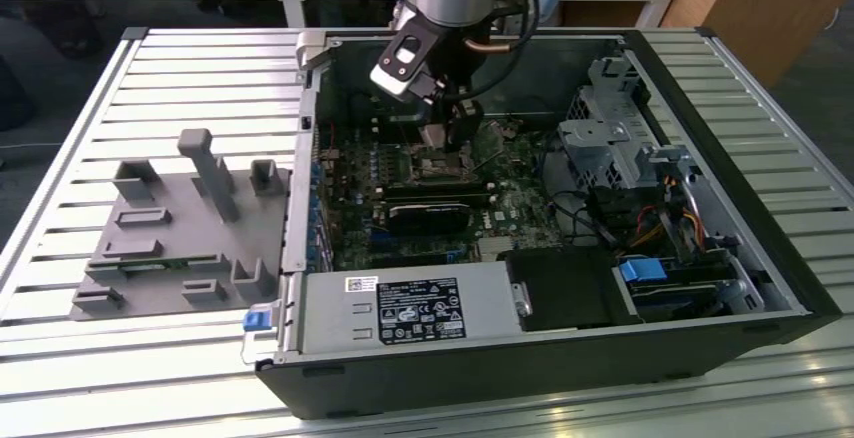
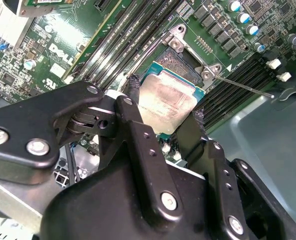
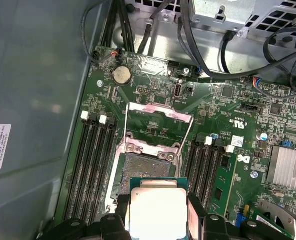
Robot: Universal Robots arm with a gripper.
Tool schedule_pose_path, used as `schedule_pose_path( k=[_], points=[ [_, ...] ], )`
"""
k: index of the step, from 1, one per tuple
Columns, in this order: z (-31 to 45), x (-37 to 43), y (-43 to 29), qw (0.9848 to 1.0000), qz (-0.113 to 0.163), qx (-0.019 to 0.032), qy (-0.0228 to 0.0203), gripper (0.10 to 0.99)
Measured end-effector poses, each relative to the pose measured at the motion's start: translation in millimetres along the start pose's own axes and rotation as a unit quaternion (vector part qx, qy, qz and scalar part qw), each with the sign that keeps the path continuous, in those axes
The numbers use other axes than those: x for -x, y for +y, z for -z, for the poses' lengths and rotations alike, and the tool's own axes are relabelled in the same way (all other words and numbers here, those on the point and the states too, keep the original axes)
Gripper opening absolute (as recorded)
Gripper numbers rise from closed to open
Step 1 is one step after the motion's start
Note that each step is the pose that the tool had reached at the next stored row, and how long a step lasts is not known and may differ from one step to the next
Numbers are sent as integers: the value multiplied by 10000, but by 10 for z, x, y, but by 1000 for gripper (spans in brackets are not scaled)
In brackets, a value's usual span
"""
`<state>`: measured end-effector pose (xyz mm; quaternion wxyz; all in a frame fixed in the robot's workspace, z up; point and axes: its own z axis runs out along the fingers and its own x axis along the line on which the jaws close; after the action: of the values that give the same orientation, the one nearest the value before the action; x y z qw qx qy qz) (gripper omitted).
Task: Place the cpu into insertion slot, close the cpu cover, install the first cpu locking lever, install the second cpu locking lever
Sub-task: 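Place the cpu into insertion slot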
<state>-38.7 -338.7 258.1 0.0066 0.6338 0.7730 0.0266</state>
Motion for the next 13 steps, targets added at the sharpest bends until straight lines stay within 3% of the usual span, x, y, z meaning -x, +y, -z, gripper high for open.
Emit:
schedule_pose_path(
  k=[13],
  points=[
    [-26, 1, -1, 10000, -3, -5, 1, 541]
  ],
)
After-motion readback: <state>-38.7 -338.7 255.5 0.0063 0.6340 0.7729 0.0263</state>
